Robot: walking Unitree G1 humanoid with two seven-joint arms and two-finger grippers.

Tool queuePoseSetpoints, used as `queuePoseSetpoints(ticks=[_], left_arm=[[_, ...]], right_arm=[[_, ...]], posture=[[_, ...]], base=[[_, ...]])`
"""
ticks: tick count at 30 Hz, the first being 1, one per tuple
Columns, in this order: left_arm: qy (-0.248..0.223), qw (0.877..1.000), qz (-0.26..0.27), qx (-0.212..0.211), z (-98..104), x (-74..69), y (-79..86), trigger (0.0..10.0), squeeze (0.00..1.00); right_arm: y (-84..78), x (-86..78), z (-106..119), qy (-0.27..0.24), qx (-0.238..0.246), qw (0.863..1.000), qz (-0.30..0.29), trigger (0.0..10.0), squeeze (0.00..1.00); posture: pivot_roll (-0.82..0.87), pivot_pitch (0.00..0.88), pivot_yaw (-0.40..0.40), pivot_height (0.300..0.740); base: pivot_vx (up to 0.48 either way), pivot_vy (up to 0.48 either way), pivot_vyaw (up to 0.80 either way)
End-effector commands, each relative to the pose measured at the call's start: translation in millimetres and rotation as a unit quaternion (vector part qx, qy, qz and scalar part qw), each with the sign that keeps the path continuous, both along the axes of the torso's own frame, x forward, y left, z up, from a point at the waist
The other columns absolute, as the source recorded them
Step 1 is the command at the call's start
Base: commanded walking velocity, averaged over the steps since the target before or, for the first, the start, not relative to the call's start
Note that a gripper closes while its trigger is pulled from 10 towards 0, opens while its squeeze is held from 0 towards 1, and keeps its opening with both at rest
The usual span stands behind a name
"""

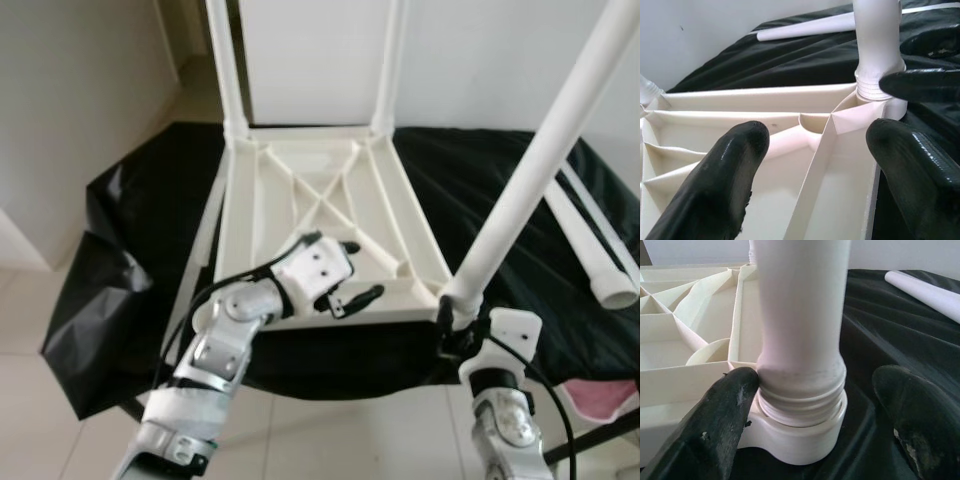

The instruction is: Building children table

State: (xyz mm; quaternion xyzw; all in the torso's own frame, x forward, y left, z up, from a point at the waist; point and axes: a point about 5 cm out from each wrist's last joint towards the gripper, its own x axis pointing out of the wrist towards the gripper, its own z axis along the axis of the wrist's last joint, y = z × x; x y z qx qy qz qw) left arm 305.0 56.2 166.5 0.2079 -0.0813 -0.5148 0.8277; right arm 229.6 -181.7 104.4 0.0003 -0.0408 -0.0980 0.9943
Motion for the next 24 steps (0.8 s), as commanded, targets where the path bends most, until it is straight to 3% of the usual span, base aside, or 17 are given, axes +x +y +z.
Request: queuePoseSetpoints(ticks=[1, 8, 11, 12, 13, 16, 18, 21, 22, 23, 24], left_arm=[[-0.022, 0.997, 0.07, -0.026, 8, 11.9, 5.7, 10.0, 0.0], [-0.027, 0.989, 0.143, -0.011, 6, 28.7, 16.3, 10.0, 0.0], [-0.037, 0.971, 0.235, 0.003, 6, 47.3, 33.7, 10.0, 0.0], [-0.037, 0.971, 0.235, 0.003, 6, 47.3, 33.7, 10.0, 0.0], [-0.035, 0.959, 0.279, 0.014, 4, 54.7, 43.6, 10.0, 0.0], [-0.03, 0.949, 0.313, 0.02, 2, 60.0, 52.1, 10.0, 0.0], [-0.022, 0.93, 0.365, 0.016, 2, 67.9, 69.7, 10.0, 0.0], [0.004, 0.938, 0.347, -0.002, 4, 67.8, 76.2, 10.0, 0.0], [0.006, 0.947, 0.32, -0.001, 4, 64.4, 74.7, 10.0, 0.0], [0.006, 0.947, 0.32, -0.001, 4, 64.4, 74.7, 10.0, 0.0], [0.011, 0.959, 0.285, 0.005, 2, 59.8, 70.9, 10.0, 0.0]], right_arm=[[-7.4, 0.9, -1, 0.0, 0.002, 1.0, -0.008, 10.0, 0.0], [-19.2, 2.0, 0, -0.001, -0.002, 1.0, -0.024, 10.0, 0.0], [-30.0, 4.8, 3, -0.005, -0.009, 0.999, -0.04, 10.0, 0.0], [-30.0, 4.8, 3, -0.005, -0.009, 0.999, -0.04, 10.0, 0.0], [-29.8, 6.2, 3, -0.006, -0.01, 0.999, -0.038, 10.0, 0.0], [-28.9, 6.6, 3, -0.006, -0.01, 0.999, -0.036, 10.0, 0.0], [-26.4, 6.9, 2, -0.004, -0.007, 1.0, -0.026, 10.0, 0.0], [-18.0, 6.5, -1, -0.002, -0.003, 1.0, 0.005, 10.0, 0.0], [-13.1, 6.0, -2, -0.001, 0.0, 1.0, 0.022, 10.0, 0.0], [-13.1, 6.0, -2, -0.001, 0.0, 1.0, 0.022, 10.0, 0.0], [-8.5, 5.7, -2, 0.0, 0.004, 0.999, 0.041, 10.0, 0.0]], posture=[[-0.08, 0.0, 0.008, 0.74], [-0.09, 0.0, 0.012, 0.74], [-0.08, 0.0, 0.014, 0.74], [-0.08, 0.0, 0.014, 0.74], [-0.08, 0.0, 0.014, 0.74], [-0.08, 0.0, 0.012, 0.74], [-0.08, 0.0, 0.012, 0.74], [-0.07, 0.0, 0.012, 0.74], [-0.07, 0.0, 0.012, 0.74], [-0.07, 0.0, 0.012, 0.74], [-0.07, 0.0, 0.012, 0.74]], base=[[0.0, 0.0, 0.0], [0.0, 0.0, 0.0], [0.0, 0.0, 0.0], [0.0, 0.0, 0.0], [0.0, 0.0, 0.0], [0.0, 0.0, 0.0], [0.0, 0.0, 0.0], [0.0, 0.0, 0.0], [0.0, 0.0, 0.0], [0.0, 0.0, 0.0], [0.0, 0.0, 0.0]])
